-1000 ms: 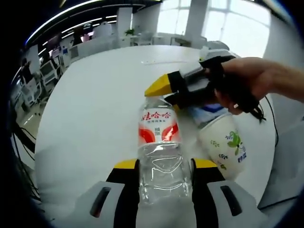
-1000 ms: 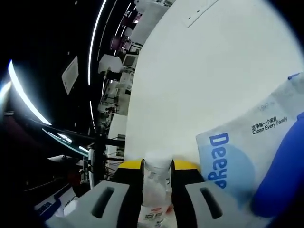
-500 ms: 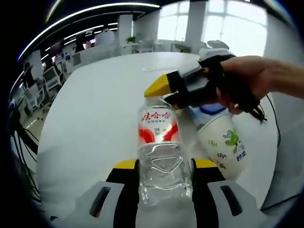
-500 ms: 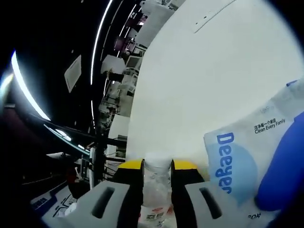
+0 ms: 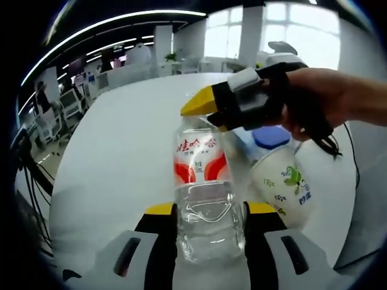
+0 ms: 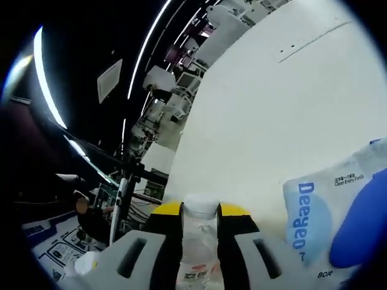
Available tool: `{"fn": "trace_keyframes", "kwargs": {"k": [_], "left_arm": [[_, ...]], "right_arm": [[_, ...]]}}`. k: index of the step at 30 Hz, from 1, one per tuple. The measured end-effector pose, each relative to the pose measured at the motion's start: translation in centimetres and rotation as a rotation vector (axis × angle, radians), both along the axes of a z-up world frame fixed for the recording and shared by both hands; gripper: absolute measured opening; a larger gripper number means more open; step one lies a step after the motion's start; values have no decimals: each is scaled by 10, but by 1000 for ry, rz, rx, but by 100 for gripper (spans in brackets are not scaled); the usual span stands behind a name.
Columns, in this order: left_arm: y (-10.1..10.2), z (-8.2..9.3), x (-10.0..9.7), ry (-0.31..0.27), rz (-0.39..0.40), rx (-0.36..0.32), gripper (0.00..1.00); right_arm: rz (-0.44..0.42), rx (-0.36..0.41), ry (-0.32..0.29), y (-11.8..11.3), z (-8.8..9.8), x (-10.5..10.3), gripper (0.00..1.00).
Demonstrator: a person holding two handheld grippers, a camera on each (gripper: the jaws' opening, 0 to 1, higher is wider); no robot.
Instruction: Arrange the tabletop items into an orderly group along one side of the table until the central work area is clear of visible clutter.
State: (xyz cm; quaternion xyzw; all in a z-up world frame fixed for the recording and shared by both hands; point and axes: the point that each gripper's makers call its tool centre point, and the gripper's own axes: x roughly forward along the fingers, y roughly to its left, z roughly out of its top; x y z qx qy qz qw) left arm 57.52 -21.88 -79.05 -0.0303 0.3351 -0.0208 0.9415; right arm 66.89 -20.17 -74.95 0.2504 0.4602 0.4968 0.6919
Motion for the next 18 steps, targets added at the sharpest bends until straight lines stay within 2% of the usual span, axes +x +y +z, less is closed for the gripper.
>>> {"fn": "trace_keyframes", "kwargs": {"k": [10, 14, 15, 18], "left_arm": [[2, 3, -3, -25, 29, 21, 40], [5, 3, -3, -30, 43, 28, 40], [6, 3, -3, -32, 44, 35, 40], [7, 4, -3, -37, 47, 44, 41]], "right_arm": [[51, 15, -121, 8, 18, -7, 17], [83, 36, -194, 14, 29, -11, 17], [105, 40, -236, 17, 32, -12, 17], [144, 53, -306, 22, 42, -16, 17]]}}
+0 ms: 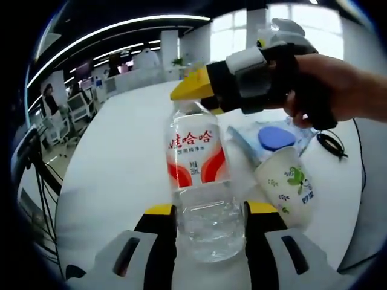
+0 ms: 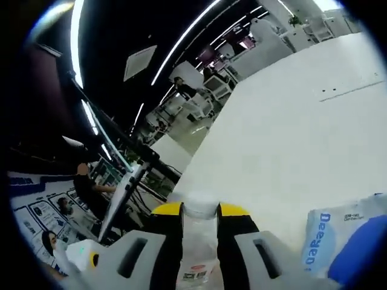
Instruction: Arrange the tabletop items into an orderly group along one side of the table until the central work area is clear of visible clutter.
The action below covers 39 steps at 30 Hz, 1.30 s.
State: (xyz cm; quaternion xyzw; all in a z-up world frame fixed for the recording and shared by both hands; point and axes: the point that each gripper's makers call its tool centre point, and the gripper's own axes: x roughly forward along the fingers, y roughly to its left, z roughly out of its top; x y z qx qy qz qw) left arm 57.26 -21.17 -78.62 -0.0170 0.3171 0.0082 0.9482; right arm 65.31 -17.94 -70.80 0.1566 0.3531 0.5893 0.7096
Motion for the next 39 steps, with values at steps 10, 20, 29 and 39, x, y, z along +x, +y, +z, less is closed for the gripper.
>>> {"fn": "trace_keyframes", "kwargs": {"k": [10, 20, 29, 39], "left_arm": [[8, 2, 5, -14, 24, 10, 40], [24, 9, 25, -57, 67, 43, 39], [39, 19, 53, -117, 92, 87, 38], [46, 12, 68, -160, 146, 76, 38]], "right_arm": [[126, 35, -186, 15, 23, -11, 17], [159, 65, -284, 26, 41, -5, 16], [172, 92, -398, 36, 60, 9, 16], [241, 84, -590, 43, 62, 4, 16]]}}
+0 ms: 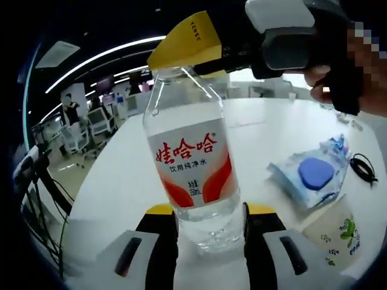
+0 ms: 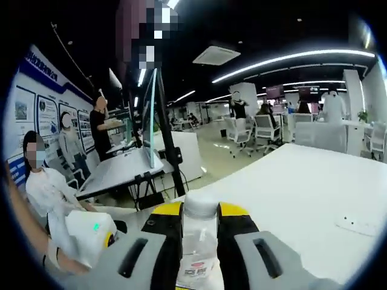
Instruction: Arrange the tabletop items into an orderly group along one side of the table until the central work area is clear of visible clutter.
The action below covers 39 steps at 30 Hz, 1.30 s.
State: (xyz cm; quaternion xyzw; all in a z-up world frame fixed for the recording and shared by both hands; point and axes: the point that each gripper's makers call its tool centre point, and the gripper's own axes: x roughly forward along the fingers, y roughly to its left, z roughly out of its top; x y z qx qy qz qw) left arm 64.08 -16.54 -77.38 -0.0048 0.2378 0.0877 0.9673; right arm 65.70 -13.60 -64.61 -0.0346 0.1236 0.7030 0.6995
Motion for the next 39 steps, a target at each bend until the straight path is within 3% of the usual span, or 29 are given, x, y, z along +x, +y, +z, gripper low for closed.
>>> {"fn": "trace_keyframes", "kwargs": {"k": [20, 39], "left_arm": [[-2, -10, 2, -41, 82, -19, 37], [-5, -15, -1, -41, 83, 5, 38]], "right_arm": [[90, 43, -95, -7, -8, -11, 17], [221, 96, -189, -24, -9, -26, 18]]}}
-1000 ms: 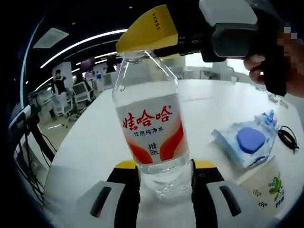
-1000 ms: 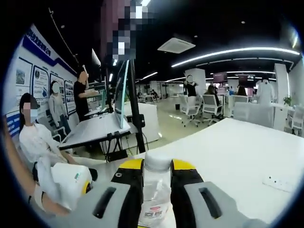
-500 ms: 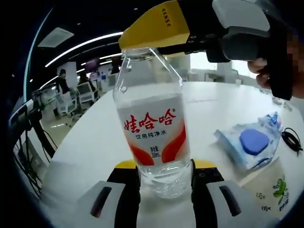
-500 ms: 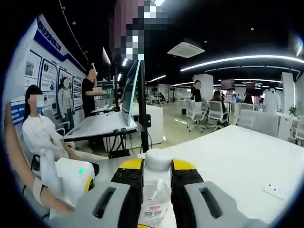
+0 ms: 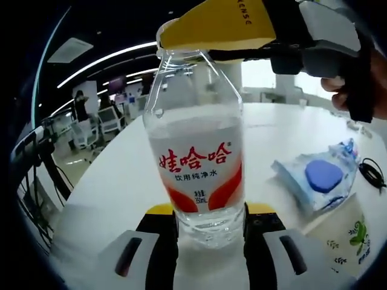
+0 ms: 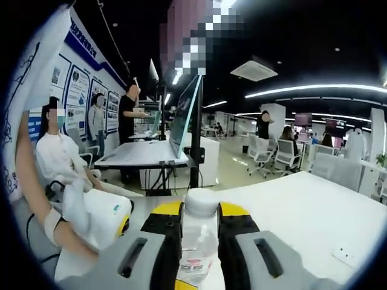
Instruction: Arrange the tabletop items into an orderly group along one side of the table until the central work area is clear of visible clutter.
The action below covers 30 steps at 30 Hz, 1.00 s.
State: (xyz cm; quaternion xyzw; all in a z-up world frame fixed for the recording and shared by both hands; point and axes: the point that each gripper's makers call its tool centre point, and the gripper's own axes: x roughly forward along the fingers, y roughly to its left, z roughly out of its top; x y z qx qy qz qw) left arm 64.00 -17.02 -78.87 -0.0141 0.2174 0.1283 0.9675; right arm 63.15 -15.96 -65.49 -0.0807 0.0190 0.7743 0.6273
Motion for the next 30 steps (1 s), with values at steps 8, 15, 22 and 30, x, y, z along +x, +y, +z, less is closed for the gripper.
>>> {"fn": "trace_keyframes", "kwargs": {"k": [8, 15, 22, 30], "left_arm": [[-1, -2, -2, 1, 10, -13, 38], [-2, -2, -1, -3, 15, -16, 37], [-3, -2, -1, 0, 16, -20, 37], [-5, -4, -2, -12, 25, -72, 38]], "right_arm": [[68, 11, -91, -6, -1, -2, 18], [96, 10, -85, -11, 1, -5, 18], [100, -1, -72, -12, -1, -10, 18], [82, -13, -68, -12, -1, -10, 18]]}}
